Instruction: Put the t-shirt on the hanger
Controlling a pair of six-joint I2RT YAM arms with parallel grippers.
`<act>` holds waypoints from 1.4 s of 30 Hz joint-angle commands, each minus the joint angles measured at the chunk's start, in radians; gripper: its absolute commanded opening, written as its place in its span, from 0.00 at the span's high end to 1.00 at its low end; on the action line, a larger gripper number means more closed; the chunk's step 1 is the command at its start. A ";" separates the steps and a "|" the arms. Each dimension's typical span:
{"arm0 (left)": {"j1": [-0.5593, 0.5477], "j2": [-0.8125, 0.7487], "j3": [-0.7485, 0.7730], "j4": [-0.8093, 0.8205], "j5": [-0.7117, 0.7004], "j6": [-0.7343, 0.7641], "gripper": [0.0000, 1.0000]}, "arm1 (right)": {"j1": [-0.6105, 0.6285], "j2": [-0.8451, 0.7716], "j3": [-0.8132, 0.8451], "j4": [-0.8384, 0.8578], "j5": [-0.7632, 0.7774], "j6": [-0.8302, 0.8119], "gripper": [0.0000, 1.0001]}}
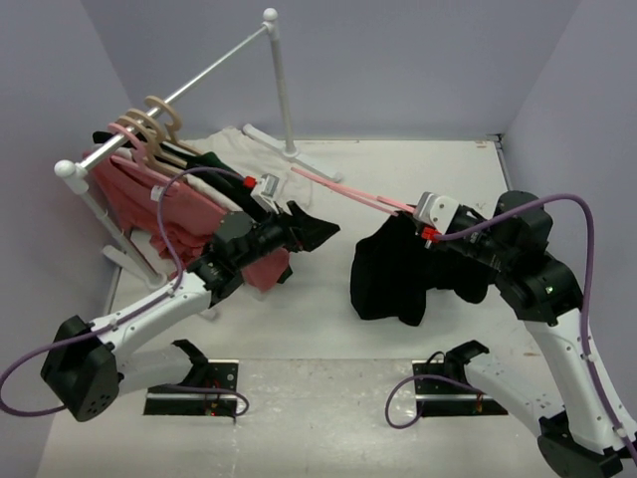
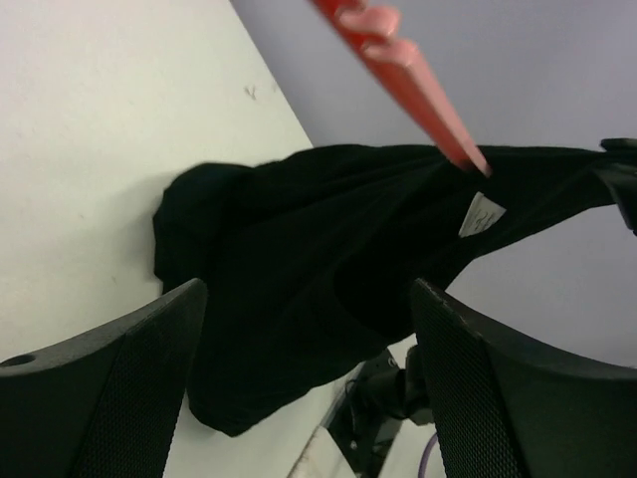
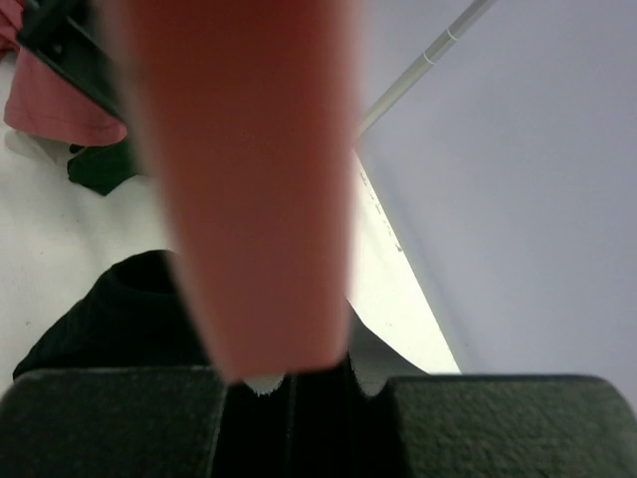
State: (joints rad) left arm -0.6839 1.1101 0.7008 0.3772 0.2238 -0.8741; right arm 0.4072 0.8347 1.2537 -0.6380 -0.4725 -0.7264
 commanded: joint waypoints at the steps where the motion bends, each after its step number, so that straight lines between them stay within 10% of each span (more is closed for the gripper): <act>1: -0.032 0.093 0.095 0.115 0.101 -0.086 0.16 | -0.003 -0.007 -0.013 0.149 -0.009 0.025 1.00; 18: -0.128 0.299 0.174 -0.036 0.077 -0.021 0.54 | -0.003 0.012 0.000 0.178 -0.034 0.042 1.00; 21: -0.128 0.299 0.193 -0.063 0.071 0.007 1.00 | -0.002 0.016 -0.002 0.178 -0.021 0.048 1.00; 27: -0.102 0.248 0.283 -0.289 -0.102 0.126 1.00 | -0.002 0.010 -0.004 0.178 0.072 0.134 1.00; 42: 0.165 0.240 0.394 -0.376 -0.001 0.206 1.00 | -0.002 -0.183 -0.026 0.072 0.119 0.569 1.00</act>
State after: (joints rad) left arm -0.5719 1.3800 1.0148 0.0534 0.2532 -0.7446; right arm 0.4072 0.7241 1.1938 -0.5816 -0.3645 -0.2839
